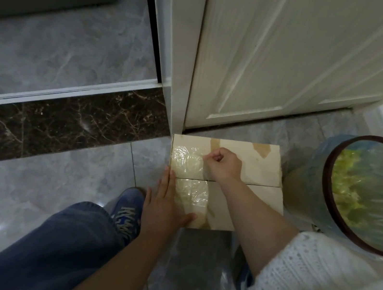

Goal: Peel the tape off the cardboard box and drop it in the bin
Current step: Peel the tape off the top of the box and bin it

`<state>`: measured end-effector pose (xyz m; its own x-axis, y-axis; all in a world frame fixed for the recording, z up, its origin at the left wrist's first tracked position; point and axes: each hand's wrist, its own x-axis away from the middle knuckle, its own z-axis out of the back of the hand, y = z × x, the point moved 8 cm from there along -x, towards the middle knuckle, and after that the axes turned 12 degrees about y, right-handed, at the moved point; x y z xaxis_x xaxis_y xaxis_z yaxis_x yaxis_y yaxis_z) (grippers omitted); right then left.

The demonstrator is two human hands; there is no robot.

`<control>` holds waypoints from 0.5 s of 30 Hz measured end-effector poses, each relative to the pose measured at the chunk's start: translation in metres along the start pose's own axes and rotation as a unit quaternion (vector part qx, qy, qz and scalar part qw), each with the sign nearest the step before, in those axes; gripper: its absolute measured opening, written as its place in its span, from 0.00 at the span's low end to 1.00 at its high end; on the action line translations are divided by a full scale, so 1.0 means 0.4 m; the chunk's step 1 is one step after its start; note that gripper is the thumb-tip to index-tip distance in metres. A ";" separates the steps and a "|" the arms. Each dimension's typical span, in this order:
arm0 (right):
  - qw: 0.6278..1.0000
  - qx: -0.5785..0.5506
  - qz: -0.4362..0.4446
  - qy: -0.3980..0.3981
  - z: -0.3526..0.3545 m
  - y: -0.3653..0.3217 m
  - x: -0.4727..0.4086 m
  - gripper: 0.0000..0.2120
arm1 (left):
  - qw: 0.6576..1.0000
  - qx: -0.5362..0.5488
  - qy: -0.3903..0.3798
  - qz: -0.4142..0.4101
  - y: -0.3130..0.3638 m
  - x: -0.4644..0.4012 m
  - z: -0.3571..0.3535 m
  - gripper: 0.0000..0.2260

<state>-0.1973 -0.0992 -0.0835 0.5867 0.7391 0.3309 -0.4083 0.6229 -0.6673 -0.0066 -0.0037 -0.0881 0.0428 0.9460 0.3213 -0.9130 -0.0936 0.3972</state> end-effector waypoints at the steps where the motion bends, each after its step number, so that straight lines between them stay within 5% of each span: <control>1: 1.000 0.000 -0.004 -0.002 0.001 0.001 0.000 0.04 | 1.000 0.001 0.000 0.000 0.000 0.000 -0.001 0.59; 15: 0.995 -0.103 0.000 -0.018 0.004 0.024 0.007 0.05 | 1.000 -0.003 0.015 -0.020 -0.002 -0.002 -0.010 0.59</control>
<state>-0.2006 -0.0909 -0.0880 0.5594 0.7504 0.3522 -0.2544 0.5598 -0.7886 -0.0076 -0.0030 -0.0922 0.0679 0.9576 0.2800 -0.9135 -0.0531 0.4033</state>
